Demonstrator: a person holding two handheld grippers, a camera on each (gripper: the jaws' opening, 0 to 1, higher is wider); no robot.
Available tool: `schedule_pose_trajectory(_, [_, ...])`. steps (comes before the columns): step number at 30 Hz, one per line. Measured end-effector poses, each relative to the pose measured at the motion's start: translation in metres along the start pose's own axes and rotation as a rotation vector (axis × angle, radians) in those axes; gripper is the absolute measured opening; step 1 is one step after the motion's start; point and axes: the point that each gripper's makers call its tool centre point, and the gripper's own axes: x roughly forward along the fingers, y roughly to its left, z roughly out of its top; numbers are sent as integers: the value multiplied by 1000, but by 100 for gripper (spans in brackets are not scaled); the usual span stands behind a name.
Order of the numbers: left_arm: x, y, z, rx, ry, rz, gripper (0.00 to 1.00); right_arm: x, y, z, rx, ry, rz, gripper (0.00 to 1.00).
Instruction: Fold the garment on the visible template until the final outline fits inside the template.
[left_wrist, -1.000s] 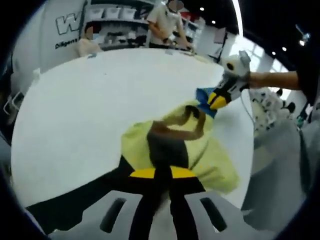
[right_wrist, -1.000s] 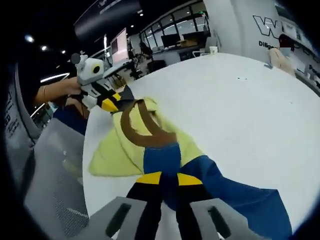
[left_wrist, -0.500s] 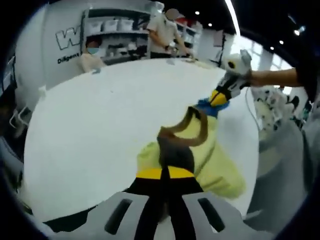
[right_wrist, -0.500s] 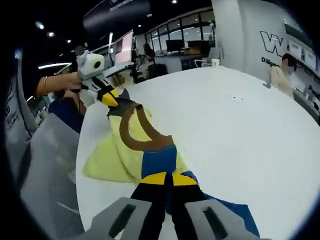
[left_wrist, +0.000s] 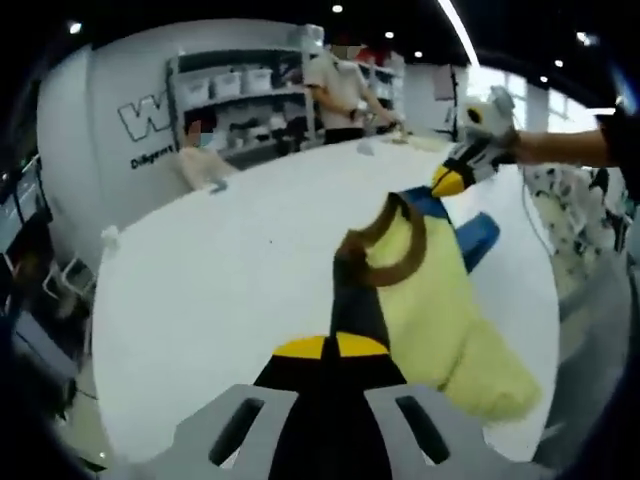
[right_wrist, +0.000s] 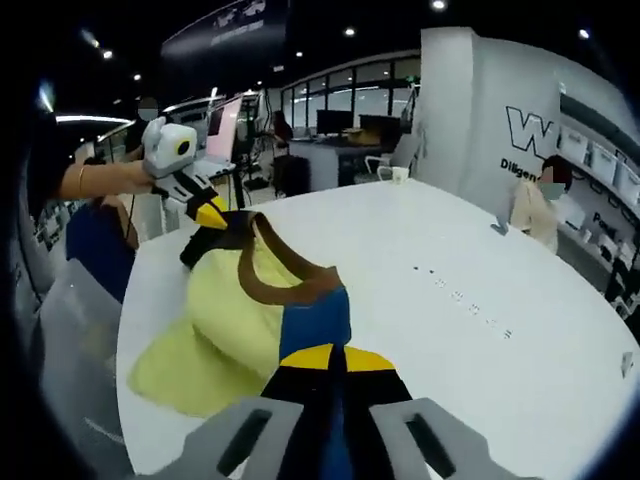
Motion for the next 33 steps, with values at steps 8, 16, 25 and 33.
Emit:
schedule_pose_trajectory(8, [21, -10, 0, -101, -4, -4, 0, 36, -7, 3, 118, 13, 21, 0])
schedule_pose_trajectory(16, [28, -17, -6, -99, 18, -8, 0, 45, -5, -14, 163, 48, 32, 0])
schedule_pose_trajectory(25, [30, -24, -27, -125, 70, -30, 0, 40, 10, -40, 174, 121, 58, 0])
schedule_pose_trajectory(33, [25, -12, -32, -100, 61, -10, 0, 36, 13, -32, 132, 102, 66, 0])
